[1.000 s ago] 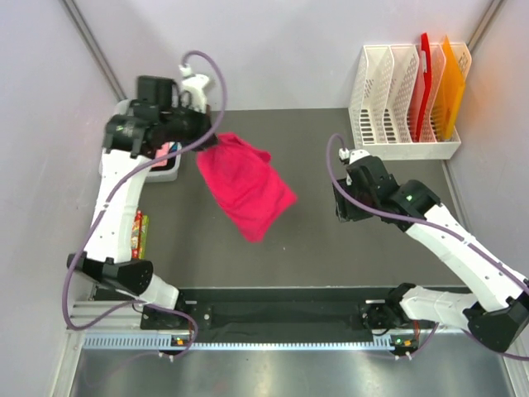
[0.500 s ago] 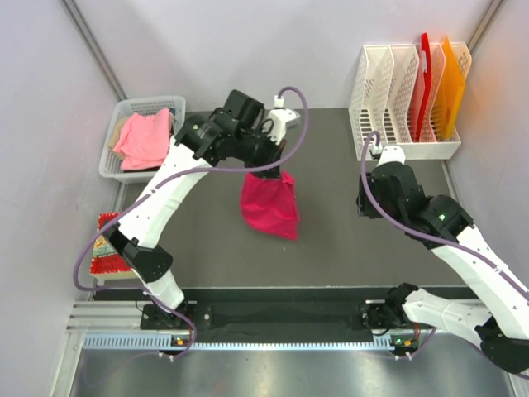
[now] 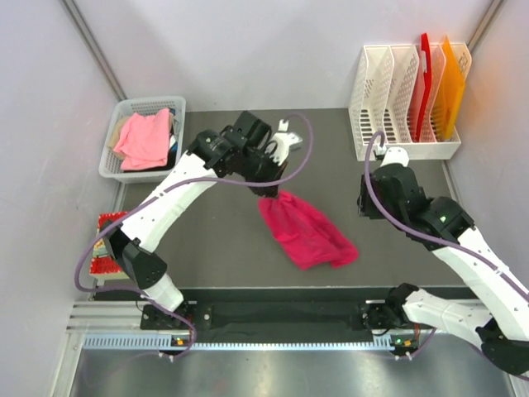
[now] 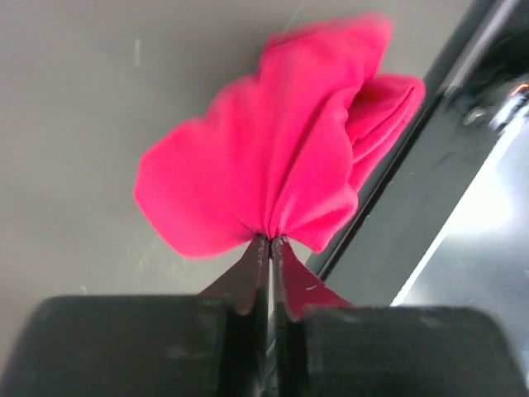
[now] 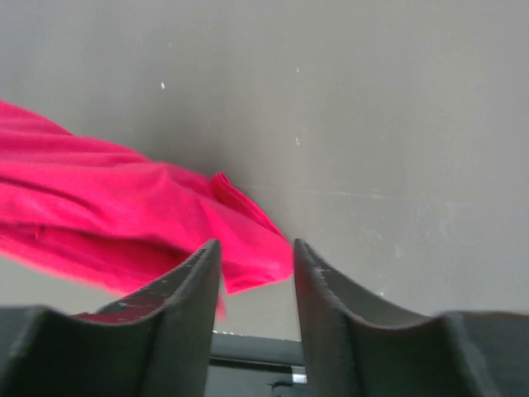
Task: Fold and stack the t-shirts
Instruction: Move the tshirt to the center of the board, then flatten out the tshirt
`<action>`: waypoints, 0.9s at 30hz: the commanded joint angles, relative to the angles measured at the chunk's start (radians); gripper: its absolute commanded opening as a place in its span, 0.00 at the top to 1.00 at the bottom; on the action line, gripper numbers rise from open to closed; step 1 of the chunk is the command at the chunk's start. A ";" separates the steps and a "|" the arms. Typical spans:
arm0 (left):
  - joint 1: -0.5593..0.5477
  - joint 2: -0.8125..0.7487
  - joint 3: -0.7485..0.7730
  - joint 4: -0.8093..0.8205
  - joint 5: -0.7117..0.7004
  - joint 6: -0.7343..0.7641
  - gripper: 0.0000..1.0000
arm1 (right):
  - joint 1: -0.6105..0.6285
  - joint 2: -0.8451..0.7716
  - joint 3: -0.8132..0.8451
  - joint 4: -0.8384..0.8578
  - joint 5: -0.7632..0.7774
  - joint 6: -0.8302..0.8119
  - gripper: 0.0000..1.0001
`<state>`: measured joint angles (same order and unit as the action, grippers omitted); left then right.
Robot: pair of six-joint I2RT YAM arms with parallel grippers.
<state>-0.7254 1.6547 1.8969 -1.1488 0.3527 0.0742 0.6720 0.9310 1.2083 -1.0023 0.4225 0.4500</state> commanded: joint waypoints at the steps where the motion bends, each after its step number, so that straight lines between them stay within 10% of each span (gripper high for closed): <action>1: 0.151 -0.094 -0.308 0.078 -0.005 0.025 0.79 | 0.000 0.015 -0.024 0.037 -0.022 0.012 0.54; 6: 0.270 -0.127 -0.501 0.130 -0.070 0.062 0.26 | 0.001 0.052 -0.059 0.045 -0.091 0.007 0.48; 11: 0.350 -0.144 -0.524 0.182 -0.138 0.090 0.01 | 0.003 0.083 -0.107 0.048 -0.235 -0.005 0.45; 27: -0.216 -0.122 -0.464 0.188 -0.133 0.056 0.08 | -0.051 0.146 -0.231 0.039 -0.226 0.021 0.41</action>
<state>-0.8623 1.5238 1.4361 -1.0161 0.2825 0.1558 0.6689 1.0332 0.9558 -0.9646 0.1135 0.4572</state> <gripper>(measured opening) 0.934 0.586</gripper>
